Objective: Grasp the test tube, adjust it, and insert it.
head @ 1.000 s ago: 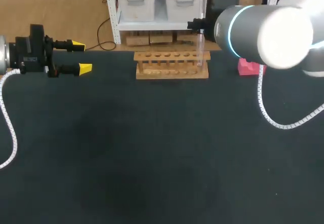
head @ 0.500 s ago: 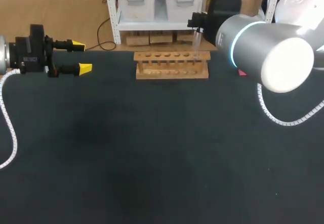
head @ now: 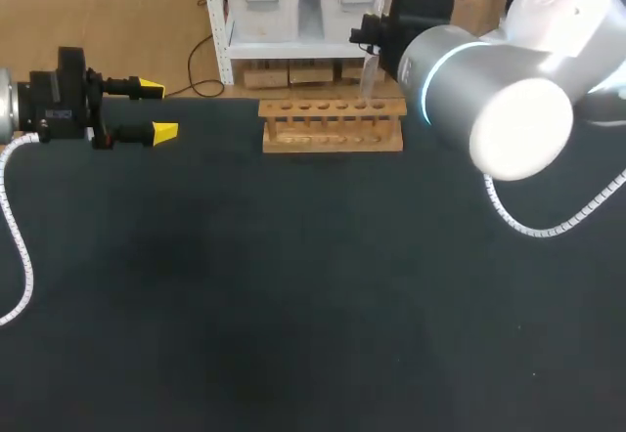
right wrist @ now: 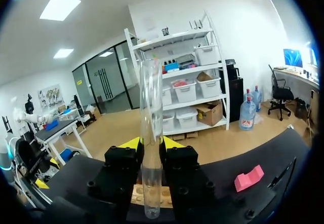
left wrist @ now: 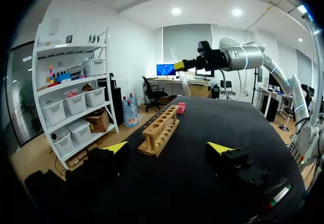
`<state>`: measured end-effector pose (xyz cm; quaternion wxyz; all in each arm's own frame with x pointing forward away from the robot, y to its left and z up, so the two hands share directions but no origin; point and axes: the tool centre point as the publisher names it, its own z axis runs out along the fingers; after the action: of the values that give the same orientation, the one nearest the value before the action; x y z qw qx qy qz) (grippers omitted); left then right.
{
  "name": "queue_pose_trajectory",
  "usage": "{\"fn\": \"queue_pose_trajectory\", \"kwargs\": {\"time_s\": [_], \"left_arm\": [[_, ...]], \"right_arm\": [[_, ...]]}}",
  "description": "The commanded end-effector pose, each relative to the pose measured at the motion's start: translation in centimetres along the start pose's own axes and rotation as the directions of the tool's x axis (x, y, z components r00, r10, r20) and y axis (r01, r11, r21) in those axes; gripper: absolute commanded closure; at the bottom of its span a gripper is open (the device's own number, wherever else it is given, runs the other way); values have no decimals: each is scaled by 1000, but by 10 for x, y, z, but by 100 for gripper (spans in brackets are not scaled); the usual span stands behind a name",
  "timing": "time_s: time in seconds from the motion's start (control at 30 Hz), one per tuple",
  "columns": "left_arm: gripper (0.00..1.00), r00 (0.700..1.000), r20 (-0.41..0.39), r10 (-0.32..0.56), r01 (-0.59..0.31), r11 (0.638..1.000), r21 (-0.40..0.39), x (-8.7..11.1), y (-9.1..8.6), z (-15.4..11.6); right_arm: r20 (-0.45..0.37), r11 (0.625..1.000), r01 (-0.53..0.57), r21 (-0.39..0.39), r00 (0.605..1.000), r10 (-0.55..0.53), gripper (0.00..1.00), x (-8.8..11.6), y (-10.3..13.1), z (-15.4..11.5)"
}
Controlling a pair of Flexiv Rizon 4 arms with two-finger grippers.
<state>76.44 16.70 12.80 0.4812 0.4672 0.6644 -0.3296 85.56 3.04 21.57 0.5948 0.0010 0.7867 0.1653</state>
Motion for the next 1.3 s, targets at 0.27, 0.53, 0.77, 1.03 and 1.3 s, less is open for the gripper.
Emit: {"fn": "queue_pose_trajectory", "kwargs": {"time_s": [0.27,0.53,0.77,1.03,1.3], "left_arm": [[0,1000,3,2,-2,1000,-4,1,-2,-1],[0,1000,3,2,-2,1000,-4,1,-2,-1],[0,1000,3,2,-2,1000,-4,1,-2,-1],[0,1000,3,2,-2,1000,-4,1,-2,-1],[0,1000,3,2,-2,1000,-4,1,-2,-1]], "right_arm": [[376,984,31,-176,926,38,100,-6,-2,0],[400,978,45,-201,916,40,100,3,4,6],[399,978,48,-201,916,37,100,15,5,24],[427,979,99,-176,904,-14,100,19,5,37],[438,979,135,-151,897,-56,100,19,-5,37]]}}
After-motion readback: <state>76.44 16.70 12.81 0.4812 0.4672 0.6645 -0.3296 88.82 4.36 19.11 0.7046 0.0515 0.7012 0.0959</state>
